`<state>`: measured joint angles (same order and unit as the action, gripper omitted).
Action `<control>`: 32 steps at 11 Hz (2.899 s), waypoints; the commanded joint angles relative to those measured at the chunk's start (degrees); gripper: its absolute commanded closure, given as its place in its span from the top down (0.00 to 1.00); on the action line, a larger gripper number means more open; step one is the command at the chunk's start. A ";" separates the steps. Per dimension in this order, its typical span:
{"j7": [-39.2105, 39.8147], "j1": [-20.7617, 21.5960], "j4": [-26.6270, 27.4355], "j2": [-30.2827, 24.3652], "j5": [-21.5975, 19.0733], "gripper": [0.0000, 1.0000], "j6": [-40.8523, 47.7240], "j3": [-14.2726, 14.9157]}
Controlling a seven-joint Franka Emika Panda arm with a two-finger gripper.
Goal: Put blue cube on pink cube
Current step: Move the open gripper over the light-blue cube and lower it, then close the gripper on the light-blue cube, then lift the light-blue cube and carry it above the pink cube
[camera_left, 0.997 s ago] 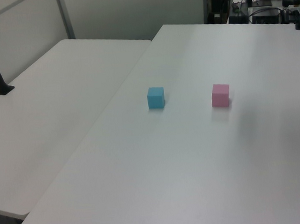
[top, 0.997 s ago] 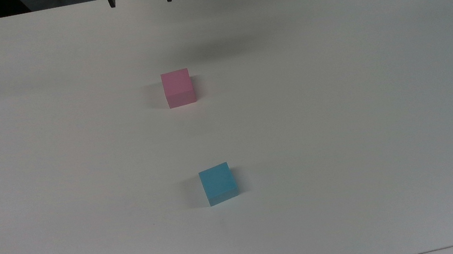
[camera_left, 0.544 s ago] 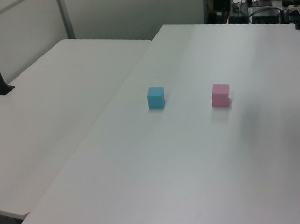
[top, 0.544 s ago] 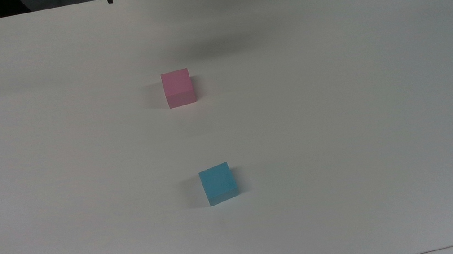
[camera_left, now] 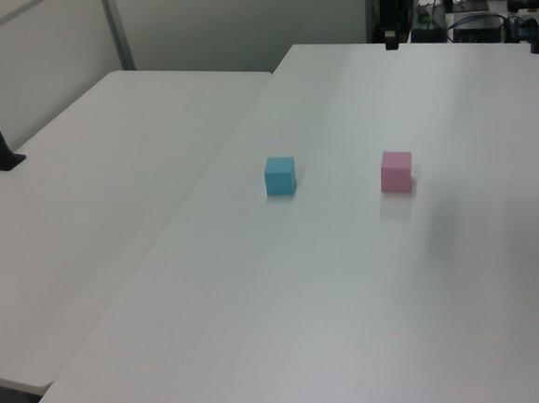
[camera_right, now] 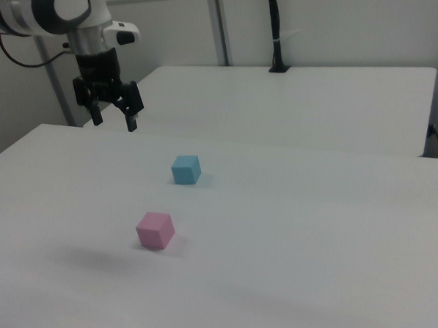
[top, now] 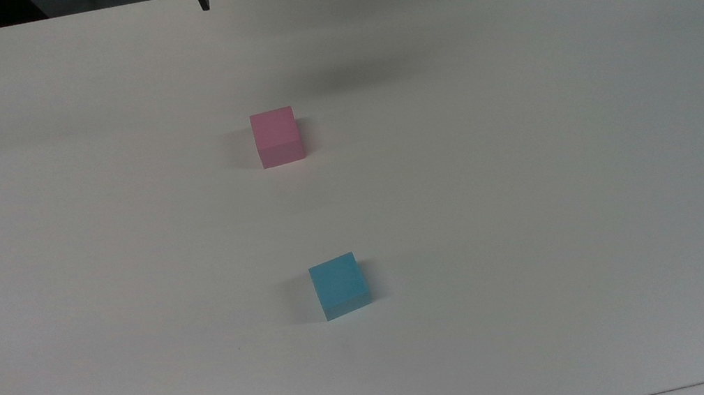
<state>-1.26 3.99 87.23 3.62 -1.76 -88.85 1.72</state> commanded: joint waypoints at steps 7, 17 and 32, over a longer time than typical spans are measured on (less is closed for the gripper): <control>-7.61 8.48 -0.22 20.00 0.25 1.00 -39.53 0.57; -4.10 9.63 -7.49 36.88 3.52 1.00 -53.00 7.07; -2.79 7.44 23.02 -1.55 4.13 0.37 -43.26 6.90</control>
<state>-5.86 10.77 99.27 11.35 2.20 -134.92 8.47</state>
